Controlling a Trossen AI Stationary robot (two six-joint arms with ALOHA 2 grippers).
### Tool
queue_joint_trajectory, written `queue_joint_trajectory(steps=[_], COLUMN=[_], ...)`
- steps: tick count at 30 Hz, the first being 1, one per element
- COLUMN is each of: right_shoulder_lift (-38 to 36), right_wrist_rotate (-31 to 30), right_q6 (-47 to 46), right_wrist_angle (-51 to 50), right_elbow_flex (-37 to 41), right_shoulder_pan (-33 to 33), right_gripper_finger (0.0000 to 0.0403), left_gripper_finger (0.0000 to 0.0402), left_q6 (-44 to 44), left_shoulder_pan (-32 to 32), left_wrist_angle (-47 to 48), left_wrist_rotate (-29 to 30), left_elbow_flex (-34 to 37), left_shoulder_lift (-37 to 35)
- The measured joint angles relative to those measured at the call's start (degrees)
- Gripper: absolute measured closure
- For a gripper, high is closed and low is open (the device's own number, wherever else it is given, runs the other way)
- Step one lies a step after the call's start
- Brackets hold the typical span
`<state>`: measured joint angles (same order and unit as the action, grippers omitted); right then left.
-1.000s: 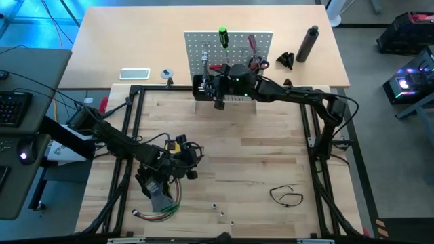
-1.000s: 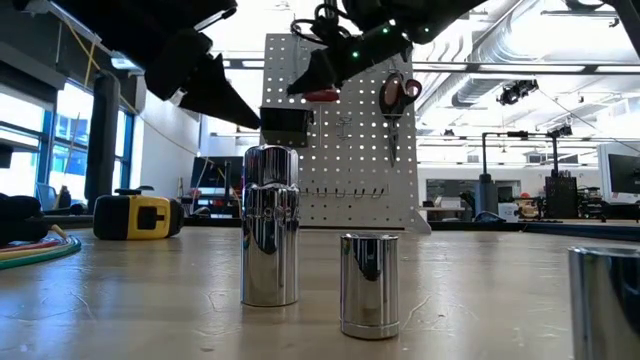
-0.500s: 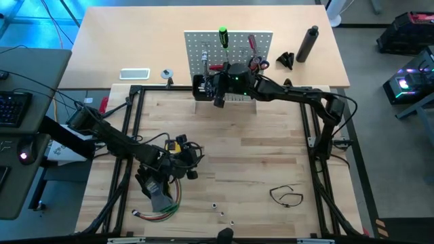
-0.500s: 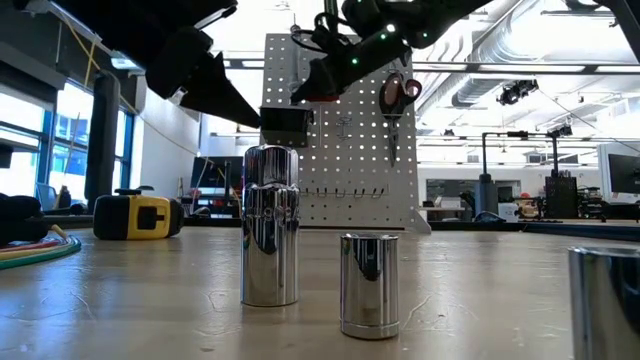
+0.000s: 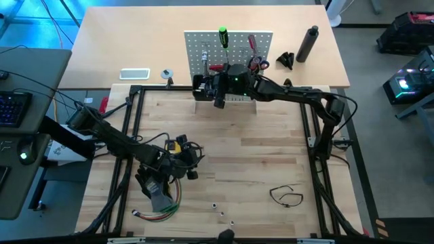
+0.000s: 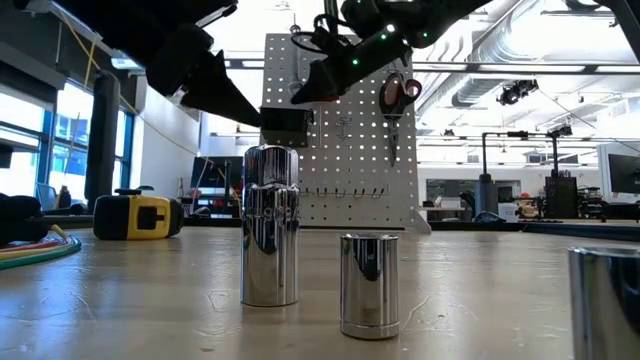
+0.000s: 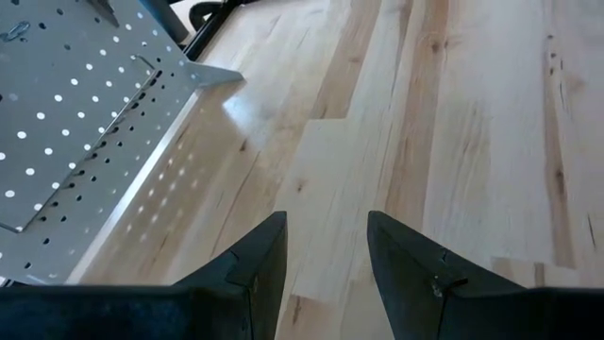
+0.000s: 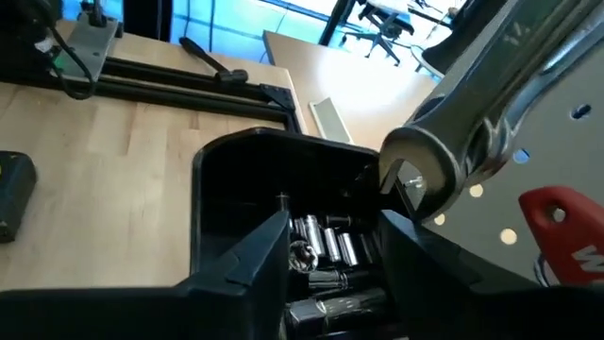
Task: Hang tools onto peg board
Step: Put the silver socket into the black bin on the white peg board
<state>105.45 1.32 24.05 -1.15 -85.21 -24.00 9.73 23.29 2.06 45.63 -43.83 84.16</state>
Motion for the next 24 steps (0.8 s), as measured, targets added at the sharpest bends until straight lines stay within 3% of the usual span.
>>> queue_joint_trajectory(steps=[8,24], right_shoulder_lift=[-2.56,-9.65], right_wrist_rotate=[-2.6,-2.48], right_q6=[1.07,1.88], right_wrist_angle=[-1.48,-21.54], right_elbow_flex=[0.0,0.0], right_shoulder_pan=[1.83,8.87], right_gripper_finger=[0.0235,0.0235], left_gripper_finger=[0.0259,0.0259], left_q6=[-0.39,0.84], left_shoulder_pan=[0.07,0.87], left_wrist_angle=[-1.01,-6.38], left_wrist_rotate=[-0.99,-18.5], left_elbow_flex=[0.0,0.0], left_shoulder_lift=[0.02,0.04])
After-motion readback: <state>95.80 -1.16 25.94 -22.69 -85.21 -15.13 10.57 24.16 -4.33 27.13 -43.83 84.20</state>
